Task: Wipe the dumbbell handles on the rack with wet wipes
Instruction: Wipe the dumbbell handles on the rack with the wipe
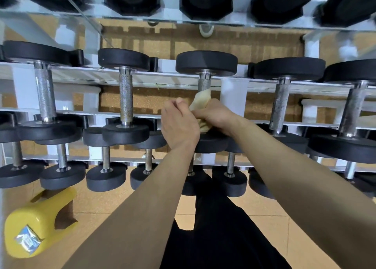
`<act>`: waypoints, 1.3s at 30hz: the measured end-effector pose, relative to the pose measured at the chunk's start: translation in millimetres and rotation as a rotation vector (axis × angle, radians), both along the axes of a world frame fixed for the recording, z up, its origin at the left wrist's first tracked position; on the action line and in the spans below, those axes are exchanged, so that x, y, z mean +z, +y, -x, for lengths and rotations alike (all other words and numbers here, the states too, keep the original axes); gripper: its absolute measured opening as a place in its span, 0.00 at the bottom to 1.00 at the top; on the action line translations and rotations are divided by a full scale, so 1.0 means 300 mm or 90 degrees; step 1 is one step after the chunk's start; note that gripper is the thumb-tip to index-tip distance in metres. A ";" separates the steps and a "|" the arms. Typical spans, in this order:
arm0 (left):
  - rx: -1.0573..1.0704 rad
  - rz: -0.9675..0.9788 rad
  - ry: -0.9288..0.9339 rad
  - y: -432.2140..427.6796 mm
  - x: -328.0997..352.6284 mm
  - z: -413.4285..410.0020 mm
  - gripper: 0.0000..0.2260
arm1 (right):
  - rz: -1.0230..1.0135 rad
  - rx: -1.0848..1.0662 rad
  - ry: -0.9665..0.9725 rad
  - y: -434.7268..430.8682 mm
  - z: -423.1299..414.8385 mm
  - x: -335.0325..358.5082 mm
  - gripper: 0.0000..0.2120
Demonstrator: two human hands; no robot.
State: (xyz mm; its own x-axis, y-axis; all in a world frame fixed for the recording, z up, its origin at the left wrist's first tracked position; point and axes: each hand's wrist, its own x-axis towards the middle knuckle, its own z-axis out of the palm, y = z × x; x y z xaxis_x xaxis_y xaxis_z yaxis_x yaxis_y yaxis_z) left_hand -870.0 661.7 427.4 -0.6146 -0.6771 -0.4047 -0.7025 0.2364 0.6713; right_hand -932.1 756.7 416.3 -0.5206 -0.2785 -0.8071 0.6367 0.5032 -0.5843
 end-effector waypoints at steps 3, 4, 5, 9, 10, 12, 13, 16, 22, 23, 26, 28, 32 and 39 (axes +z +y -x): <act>0.000 0.015 0.020 0.001 -0.001 -0.003 0.13 | -0.058 -0.035 0.102 0.006 -0.035 0.024 0.11; -0.003 0.016 0.030 0.002 0.000 -0.007 0.12 | -0.067 -0.088 0.129 0.009 -0.049 0.028 0.11; -0.007 0.011 0.039 0.000 0.002 -0.011 0.12 | -0.067 -0.153 0.146 0.015 -0.062 0.033 0.13; -0.057 -0.164 -0.032 -0.019 0.017 -0.002 0.12 | 0.067 -0.307 0.131 0.042 -0.088 0.050 0.27; -0.078 -0.215 -0.061 -0.028 0.023 0.006 0.14 | 0.092 -0.305 0.127 0.044 -0.093 0.057 0.25; -0.103 -0.287 -0.069 -0.045 0.028 0.018 0.16 | 0.114 -0.303 0.114 0.044 -0.095 0.074 0.19; -0.106 -0.299 -0.055 -0.054 0.024 0.019 0.15 | 0.115 -0.314 0.102 0.044 -0.093 0.079 0.18; -0.099 -0.255 -0.015 -0.073 0.027 0.011 0.09 | 0.074 -0.374 0.050 0.049 -0.091 0.088 0.23; 0.027 -0.251 0.035 -0.110 0.016 0.057 0.10 | 0.056 -0.401 0.057 0.093 -0.103 0.087 0.14; 0.038 -0.244 0.039 -0.120 0.007 0.069 0.10 | 0.040 -0.395 0.066 0.099 -0.103 0.082 0.13; 0.007 -0.187 0.011 -0.137 0.000 0.089 0.10 | -0.019 -0.388 0.086 0.107 -0.114 0.061 0.12; -0.009 -0.123 -0.009 -0.131 -0.005 0.092 0.09 | -0.073 -0.381 0.113 0.102 -0.126 0.055 0.16; -0.001 0.005 -0.007 -0.076 0.017 0.082 0.05 | -0.254 -0.290 0.269 0.085 -0.166 0.056 0.31; -0.149 -0.236 -0.217 0.045 0.052 0.122 0.26 | -0.187 -0.476 0.340 0.001 -0.204 0.069 0.11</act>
State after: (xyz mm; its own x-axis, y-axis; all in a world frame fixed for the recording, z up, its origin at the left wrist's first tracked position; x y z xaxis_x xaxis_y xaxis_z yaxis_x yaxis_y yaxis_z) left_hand -906.8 675.1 443.1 -0.5240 -0.3131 -0.7921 -0.8517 0.2038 0.4828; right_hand -871.0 757.1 436.9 -0.8005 0.4490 -0.3970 0.5384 0.2476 -0.8055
